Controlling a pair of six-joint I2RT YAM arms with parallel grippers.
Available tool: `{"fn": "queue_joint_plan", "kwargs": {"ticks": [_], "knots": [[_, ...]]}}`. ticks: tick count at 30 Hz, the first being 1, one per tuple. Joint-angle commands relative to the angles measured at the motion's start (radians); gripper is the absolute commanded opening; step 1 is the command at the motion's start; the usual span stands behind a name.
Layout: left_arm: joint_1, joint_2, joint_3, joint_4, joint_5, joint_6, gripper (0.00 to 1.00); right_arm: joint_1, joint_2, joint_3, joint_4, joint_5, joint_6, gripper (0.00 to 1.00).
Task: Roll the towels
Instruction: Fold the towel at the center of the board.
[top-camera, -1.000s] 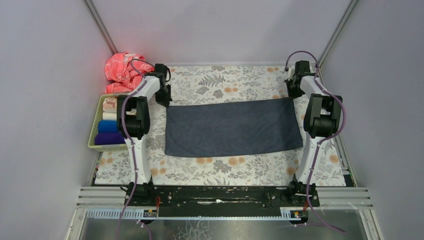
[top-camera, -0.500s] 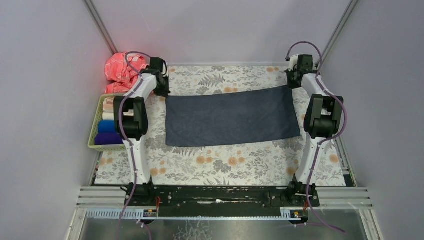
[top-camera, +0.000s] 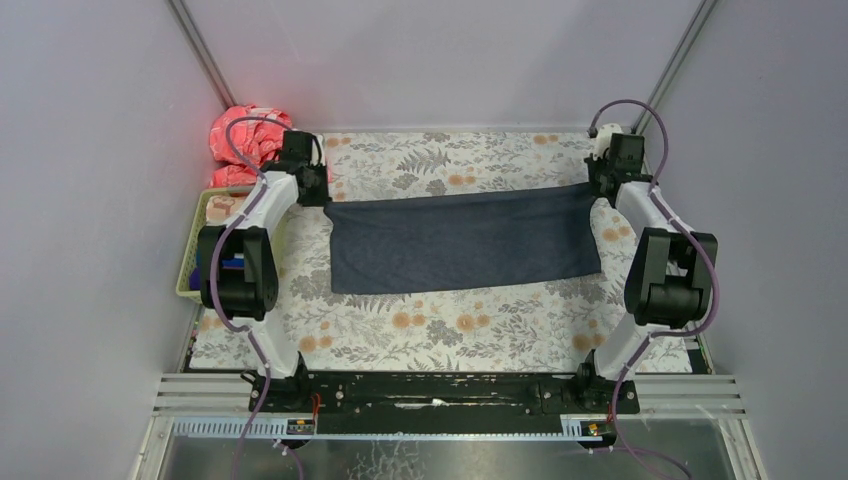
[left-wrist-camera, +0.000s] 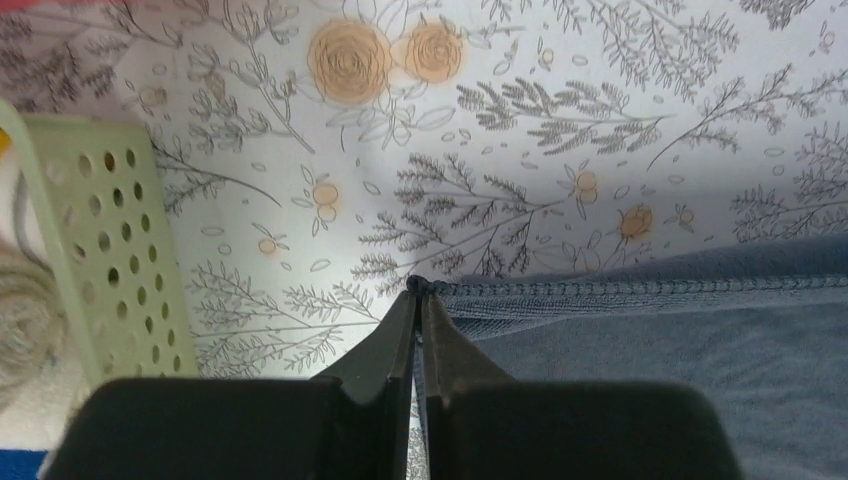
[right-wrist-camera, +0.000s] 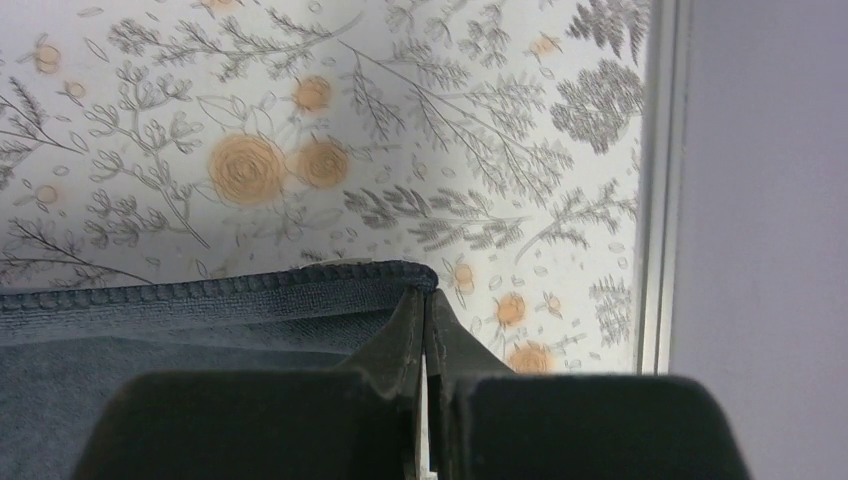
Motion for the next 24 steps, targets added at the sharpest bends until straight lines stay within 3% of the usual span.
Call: {"fn": "queue_joint_plan", "kwargs": {"ticks": [1, 6, 13, 19, 24], "knots": [[0.012, -0.061, -0.072, 0.084, 0.008, -0.014, 0.00, -0.025, -0.107, -0.101, 0.146, 0.096, 0.053, 0.00], [0.012, -0.099, -0.084, 0.139, 0.039, -0.011, 0.00, -0.050, -0.150, -0.132, 0.233, 0.067, 0.088, 0.00], [0.014, -0.034, 0.025, 0.142, 0.036, 0.009, 0.00, -0.052, -0.038, -0.001, 0.245, -0.015, 0.080, 0.00], [0.014, -0.003, 0.084, 0.129, 0.015, 0.023, 0.00, -0.054, -0.016, 0.009, 0.252, -0.026, 0.042, 0.00], [0.014, -0.055, 0.010, 0.128, 0.027, 0.010, 0.00, -0.054, -0.066, -0.070, 0.256, -0.015, 0.027, 0.00]]}}
